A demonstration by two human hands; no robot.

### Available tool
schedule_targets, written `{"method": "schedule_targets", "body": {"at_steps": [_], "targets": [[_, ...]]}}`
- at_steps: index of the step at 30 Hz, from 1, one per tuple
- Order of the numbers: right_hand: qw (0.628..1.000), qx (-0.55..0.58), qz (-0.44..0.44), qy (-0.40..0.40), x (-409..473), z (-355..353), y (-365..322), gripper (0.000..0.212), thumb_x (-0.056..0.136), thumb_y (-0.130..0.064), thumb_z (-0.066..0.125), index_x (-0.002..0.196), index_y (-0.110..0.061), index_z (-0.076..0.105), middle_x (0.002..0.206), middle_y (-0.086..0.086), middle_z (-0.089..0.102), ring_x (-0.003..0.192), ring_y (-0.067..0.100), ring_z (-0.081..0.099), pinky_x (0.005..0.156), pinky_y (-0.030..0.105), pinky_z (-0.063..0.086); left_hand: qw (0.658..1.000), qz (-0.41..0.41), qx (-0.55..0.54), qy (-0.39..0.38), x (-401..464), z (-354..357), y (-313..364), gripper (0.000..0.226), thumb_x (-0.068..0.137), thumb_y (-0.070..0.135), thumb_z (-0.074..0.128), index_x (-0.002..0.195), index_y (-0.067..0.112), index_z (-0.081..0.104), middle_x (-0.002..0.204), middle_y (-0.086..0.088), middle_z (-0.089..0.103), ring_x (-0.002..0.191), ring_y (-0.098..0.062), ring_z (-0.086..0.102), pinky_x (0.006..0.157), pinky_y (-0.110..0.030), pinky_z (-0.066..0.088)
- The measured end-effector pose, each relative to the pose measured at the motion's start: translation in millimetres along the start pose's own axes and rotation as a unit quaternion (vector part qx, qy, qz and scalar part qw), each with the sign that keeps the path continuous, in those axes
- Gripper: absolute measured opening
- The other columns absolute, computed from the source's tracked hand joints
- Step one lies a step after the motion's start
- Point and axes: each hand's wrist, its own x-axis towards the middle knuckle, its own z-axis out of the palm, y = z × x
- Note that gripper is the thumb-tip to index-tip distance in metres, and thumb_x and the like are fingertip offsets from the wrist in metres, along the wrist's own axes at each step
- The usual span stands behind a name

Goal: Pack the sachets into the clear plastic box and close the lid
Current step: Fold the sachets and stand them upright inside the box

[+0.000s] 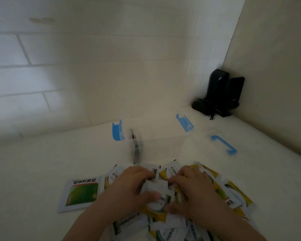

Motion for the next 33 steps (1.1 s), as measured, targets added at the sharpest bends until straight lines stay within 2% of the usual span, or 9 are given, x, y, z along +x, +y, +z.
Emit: {"method": "schedule_targets", "body": {"at_steps": [3, 7, 11, 14, 17, 20, 23, 27, 33], "targets": [[0.996, 0.036, 0.001, 0.087, 2.2, 9.0, 1.2, 0.037, 0.074, -0.053, 0.062, 0.109, -0.041, 0.054, 0.096, -0.016, 0.037, 0.094, 0.005, 0.032, 0.075, 0.025, 0.018, 0.999, 0.01, 0.01, 0.037, -2.4, 9.4, -2.1, 0.045, 0.072, 0.055, 0.062, 0.112, 0.041, 0.046, 0.107, 0.027, 0.043, 0.105, 0.002, 0.04, 0.094, -0.017, 0.033], [0.976, 0.126, -0.031, 0.174, 2.1, 14.8, -0.4, 0.021, 0.079, -0.039, 0.064, 0.096, -0.04, 0.052, 0.09, -0.023, 0.045, 0.089, 0.0, 0.041, 0.081, 0.02, 0.028, 0.985, -0.013, -0.131, 0.113, -4.9, 11.4, -0.4, 0.025, 0.073, 0.034, 0.071, 0.085, 0.04, 0.05, 0.087, 0.011, 0.064, 0.082, -0.005, 0.061, 0.072, -0.024, 0.054], [0.937, 0.287, 0.009, 0.197, -3.1, 5.0, -2.9, 0.027, 0.075, -0.059, 0.046, 0.1, -0.053, 0.045, 0.091, -0.025, 0.055, 0.094, -0.009, 0.049, 0.078, 0.0, 0.035, 0.94, -0.018, -0.29, 0.176, -4.3, 6.1, -0.6, 0.019, 0.078, 0.028, 0.065, 0.083, 0.037, 0.049, 0.084, 0.01, 0.07, 0.071, -0.007, 0.068, 0.057, -0.019, 0.054], [0.925, 0.362, 0.009, 0.113, -5.4, 0.3, -5.7, 0.041, 0.064, -0.067, 0.05, 0.102, -0.055, 0.047, 0.091, -0.028, 0.063, 0.088, -0.01, 0.056, 0.071, 0.002, 0.041, 0.909, -0.008, -0.369, 0.191, -2.7, 6.1, -1.3, 0.02, 0.071, 0.034, 0.063, 0.087, 0.03, 0.051, 0.089, 0.0, 0.072, 0.076, -0.015, 0.071, 0.06, -0.023, 0.057], [0.927, 0.371, -0.016, 0.062, -3.1, 3.8, -9.9, 0.041, 0.076, -0.045, 0.064, 0.113, -0.05, 0.048, 0.088, -0.022, 0.069, 0.064, -0.006, 0.058, 0.057, 0.007, 0.043, 0.903, 0.005, -0.398, 0.163, -1.9, 10.7, 1.0, 0.023, 0.071, 0.035, 0.063, 0.088, 0.028, 0.051, 0.091, -0.008, 0.07, 0.08, -0.022, 0.07, 0.066, -0.034, 0.06], [0.922, 0.373, 0.0, 0.102, 0.3, 6.0, -7.3, 0.034, 0.084, -0.022, 0.063, 0.114, -0.036, 0.056, 0.082, -0.006, 0.074, 0.069, 0.002, 0.067, 0.064, 0.02, 0.056, 0.896, -0.019, -0.4, 0.189, -1.2, 12.4, 1.0, 0.017, 0.076, 0.034, 0.06, 0.089, 0.029, 0.05, 0.091, -0.008, 0.069, 0.08, -0.017, 0.069, 0.063, -0.025, 0.058], [0.891, 0.424, 0.046, 0.154, 0.5, 3.9, 1.0, 0.029, 0.086, -0.013, 0.059, 0.094, -0.04, 0.06, 0.085, -0.013, 0.074, 0.078, 0.003, 0.069, 0.067, 0.02, 0.057, 0.896, -0.059, -0.367, 0.245, -1.1, 8.1, -5.8, 0.02, 0.088, 0.018, 0.054, 0.09, 0.037, 0.048, 0.092, -0.002, 0.066, 0.076, -0.009, 0.067, 0.059, -0.022, 0.055], [0.871, 0.444, 0.029, 0.209, -3.5, -4.0, 8.8, 0.035, 0.089, -0.007, 0.05, 0.091, -0.039, 0.064, 0.087, -0.012, 0.071, 0.074, 0.012, 0.067, 0.061, 0.019, 0.055, 0.929, -0.04, -0.301, 0.213, -3.4, 7.9, -7.1, 0.036, 0.092, 0.012, 0.046, 0.1, 0.047, 0.04, 0.089, 0.0, 0.066, 0.071, -0.018, 0.067, 0.056, -0.027, 0.057], [0.923, 0.326, -0.041, 0.2, -2.5, 8.1, -10.5, 0.03, 0.083, -0.026, 0.061, 0.097, -0.051, 0.054, 0.09, -0.022, 0.06, 0.084, 0.001, 0.059, 0.07, 0.014, 0.051, 0.936, 0.047, -0.328, 0.115, -6.0, 19.1, 9.0, 0.017, 0.084, 0.049, 0.045, 0.088, 0.037, 0.057, 0.087, 0.01, 0.069, 0.079, -0.007, 0.066, 0.067, -0.019, 0.055]]}}
